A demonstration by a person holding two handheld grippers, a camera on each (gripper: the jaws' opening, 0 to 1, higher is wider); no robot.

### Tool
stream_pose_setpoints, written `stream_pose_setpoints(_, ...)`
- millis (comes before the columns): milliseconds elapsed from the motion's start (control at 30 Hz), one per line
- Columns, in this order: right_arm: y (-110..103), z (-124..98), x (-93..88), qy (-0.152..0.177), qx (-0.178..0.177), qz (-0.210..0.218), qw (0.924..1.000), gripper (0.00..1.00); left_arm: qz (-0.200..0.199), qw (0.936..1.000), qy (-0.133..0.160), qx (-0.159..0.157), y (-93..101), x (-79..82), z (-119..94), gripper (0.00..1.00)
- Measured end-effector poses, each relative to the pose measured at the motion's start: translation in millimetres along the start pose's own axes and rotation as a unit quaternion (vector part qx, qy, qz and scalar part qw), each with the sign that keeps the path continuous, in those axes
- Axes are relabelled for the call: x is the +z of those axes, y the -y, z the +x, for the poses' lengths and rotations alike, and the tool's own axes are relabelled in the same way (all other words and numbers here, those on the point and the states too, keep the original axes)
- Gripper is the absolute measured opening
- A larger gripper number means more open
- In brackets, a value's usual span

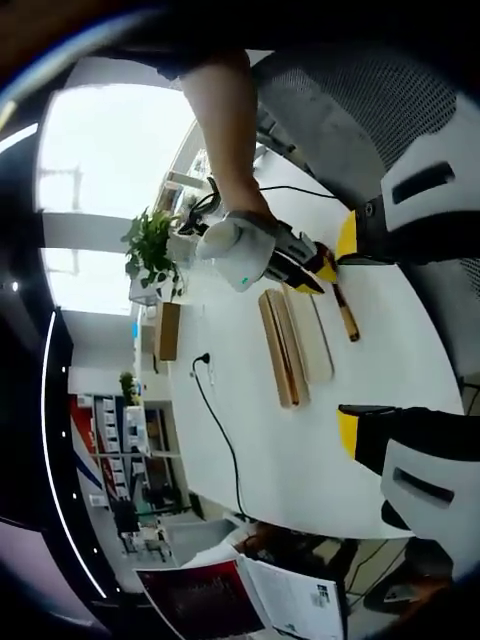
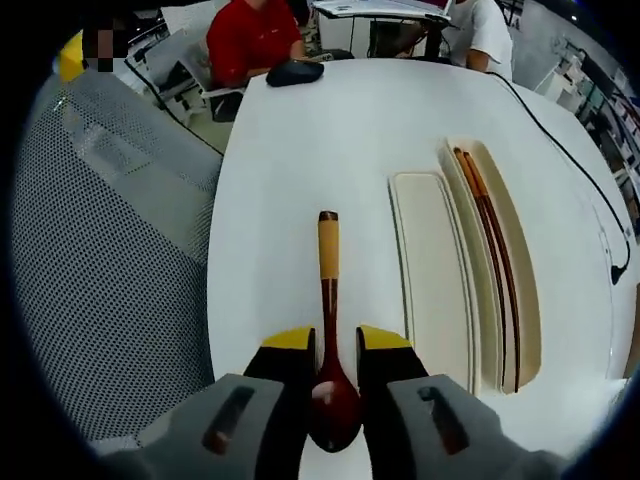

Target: Arrange the utensils inside the cutlery case until each visible utensil rests in its matching compartment.

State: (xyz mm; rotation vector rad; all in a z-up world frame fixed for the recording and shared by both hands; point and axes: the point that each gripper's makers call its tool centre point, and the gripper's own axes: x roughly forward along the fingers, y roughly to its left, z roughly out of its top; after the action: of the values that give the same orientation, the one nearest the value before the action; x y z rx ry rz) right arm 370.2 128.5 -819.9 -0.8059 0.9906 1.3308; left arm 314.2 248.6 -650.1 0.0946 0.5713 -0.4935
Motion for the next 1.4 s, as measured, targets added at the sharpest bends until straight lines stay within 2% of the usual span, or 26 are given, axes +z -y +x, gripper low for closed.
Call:
stream_pose_setpoints(300, -8.1, 13.1, -2.0, -0.015, 0.009, -0.014, 0.9997, 0.13, -0.002, 1.0, -0.002, 0.0, -0.4, -0.9, -0.2, 0.57)
stream_pose_setpoints(467, -4.0, 12.4, 1.5, -0.009, 0.0, -0.017, 0.9998, 0.09, 0.007, 1.0, 0.003, 0.003, -1.1, 1.6, -1.4, 0.55)
stream_pose_setpoints(533, -2.7, 13.2, 1.3, -0.009, -0.007, -0.024, 0.9996, 0.07, 0.008, 1.0, -0.004, 0.0, 0.3, -0.7, -0.5, 0.55)
stream_pose_setpoints(567, 2.0, 13.4, 1.3, -0.011, -0.023, -0.046, 0.9986, 0.04, 0.009, 0.9999, -0.006, 0.0, 0.3, -1.1, -0.5, 0.55)
stream_pose_setpoints(600, 1.1, 13.7, 2.5, -0.008, -0.022, -0.058, 0.998, 0.04, 0.011, 0.9999, -0.005, 0.0, 0.4, -0.8, -0.4, 0.55)
stream_pose_setpoints(700, -0.4, 13.4, 4.1, -0.01, -0.03, -0.04, 0.9987, 0.02, 0.012, 0.9999, -0.006, -0.003, 1.7, -1.1, -0.1, 0.55)
stream_pose_setpoints(800, -0.4, 13.5, 4.2, -0.013, -0.032, -0.055, 0.9979, 0.01, 0.015, 0.9999, -0.008, -0.003, 2.0, -1.6, 0.1, 0.55)
stream_pose_setpoints(1000, 2.2, 13.9, 4.3, -0.023, -0.027, -0.032, 0.9989, 0.01, 0.018, 0.9998, -0.009, -0.004, 2.5, -1.8, 0.4, 0.55)
stream_pose_setpoints(1167, 1.2, 14.7, 3.8, -0.03, -0.034, -0.037, 0.9983, 0.01, 0.013, 0.9999, -0.008, -0.005, 2.3, -1.8, 0.3, 0.54)
stream_pose_setpoints(1400, 3.9, 16.1, 5.0, -0.057, -0.016, -0.023, 0.998, 0.02, 0.026, 0.9995, -0.016, -0.006, 3.7, -3.8, 1.0, 0.54)
